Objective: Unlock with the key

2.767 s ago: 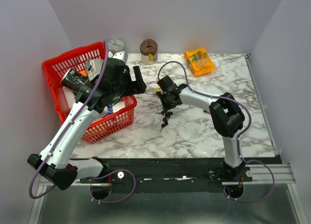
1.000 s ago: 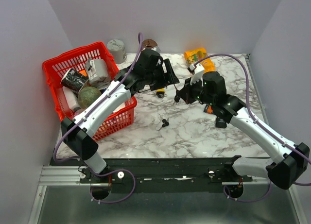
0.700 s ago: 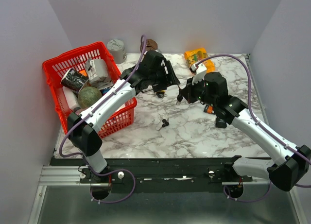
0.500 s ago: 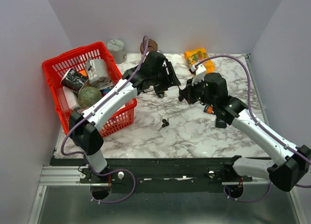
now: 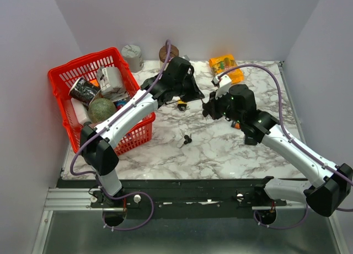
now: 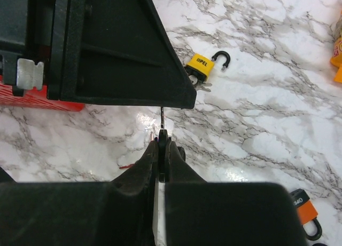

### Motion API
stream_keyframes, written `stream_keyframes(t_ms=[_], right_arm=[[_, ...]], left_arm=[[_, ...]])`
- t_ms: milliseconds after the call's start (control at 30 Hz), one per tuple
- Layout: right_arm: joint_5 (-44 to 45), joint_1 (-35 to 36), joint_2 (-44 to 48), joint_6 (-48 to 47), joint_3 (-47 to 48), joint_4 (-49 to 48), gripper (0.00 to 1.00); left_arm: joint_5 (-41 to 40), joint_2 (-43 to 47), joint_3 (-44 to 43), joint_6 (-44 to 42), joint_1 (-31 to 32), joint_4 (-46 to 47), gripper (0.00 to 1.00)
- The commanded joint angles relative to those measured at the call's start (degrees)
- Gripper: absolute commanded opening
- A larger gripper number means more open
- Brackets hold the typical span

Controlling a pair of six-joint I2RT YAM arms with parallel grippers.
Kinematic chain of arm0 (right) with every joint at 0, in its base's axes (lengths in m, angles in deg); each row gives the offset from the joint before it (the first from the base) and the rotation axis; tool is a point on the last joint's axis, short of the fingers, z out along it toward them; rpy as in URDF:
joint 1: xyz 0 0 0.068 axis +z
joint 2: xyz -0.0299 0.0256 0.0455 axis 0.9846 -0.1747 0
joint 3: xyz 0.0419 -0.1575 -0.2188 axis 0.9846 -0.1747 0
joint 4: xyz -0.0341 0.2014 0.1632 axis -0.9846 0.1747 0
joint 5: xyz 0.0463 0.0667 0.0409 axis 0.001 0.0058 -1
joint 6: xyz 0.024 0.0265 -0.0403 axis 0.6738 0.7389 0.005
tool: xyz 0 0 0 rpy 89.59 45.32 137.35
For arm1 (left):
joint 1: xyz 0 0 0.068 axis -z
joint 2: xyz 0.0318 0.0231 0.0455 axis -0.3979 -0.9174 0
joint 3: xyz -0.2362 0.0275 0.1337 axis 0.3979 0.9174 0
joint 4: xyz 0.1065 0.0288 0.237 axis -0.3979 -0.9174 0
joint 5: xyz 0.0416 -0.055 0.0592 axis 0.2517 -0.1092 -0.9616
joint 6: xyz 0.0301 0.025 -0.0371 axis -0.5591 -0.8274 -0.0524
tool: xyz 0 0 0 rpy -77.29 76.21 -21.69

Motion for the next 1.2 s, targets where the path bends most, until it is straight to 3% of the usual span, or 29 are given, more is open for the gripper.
stream_keyframes(t_ms=[0,167,267,400,467,633,700,767,933,1167], right_arm=[[0.9,0.3,0.3,1.2,-0.7,-1.4,0.19],[-5.0,-0.7,1.5,5.5,-1.9,-2.2,0.57],[-14.8,-5.6,2.6,8.5,-2.7,-2.4,0.69],[-37.4,-15.6,4.5,13.5,-3.8,-4.5,0.71],[-44.1,-20.5,4.8,16.0,-3.4,-5.2,0.71],[-64.0,-23.4,1.5,19.5,-1.8,-7.4,0.69],[-69.0,-23.4,0.7,23.8,-3.7,-15.0,0.66],[-69.3,-23.3,2.2,27.5,-5.0,-19.6,0.66],[-68.0,-22.3,1.9,24.9,-1.6,-16.8,0.65],[-66.3,-15.6,-1.0,24.6,1.2,-14.8,0.49]], left_arm=[[0.9,0.3,1.2,-1.1,-0.3,0.9,0.0],[2.7,4.8,7.0,-4.7,-0.5,8.1,0.0],[4.8,8.1,13.1,-7.3,-0.6,13.5,0.0],[12.5,14.2,19.8,-10.5,-1.9,24.6,0.0],[16.0,15.9,22.2,-12.3,-3.0,27.0,0.0],[29.3,21.3,26.4,-15.9,-4.3,35.2,0.0],[32.0,23.1,28.7,-14.2,-5.4,39.5,0.0],[34.7,23.7,30.3,-12.6,-6.1,41.6,0.0],[38.4,24.2,31.5,-9.5,-6.3,46.0,0.0],[38.7,23.6,31.7,-8.4,-6.2,48.1,0.0]])
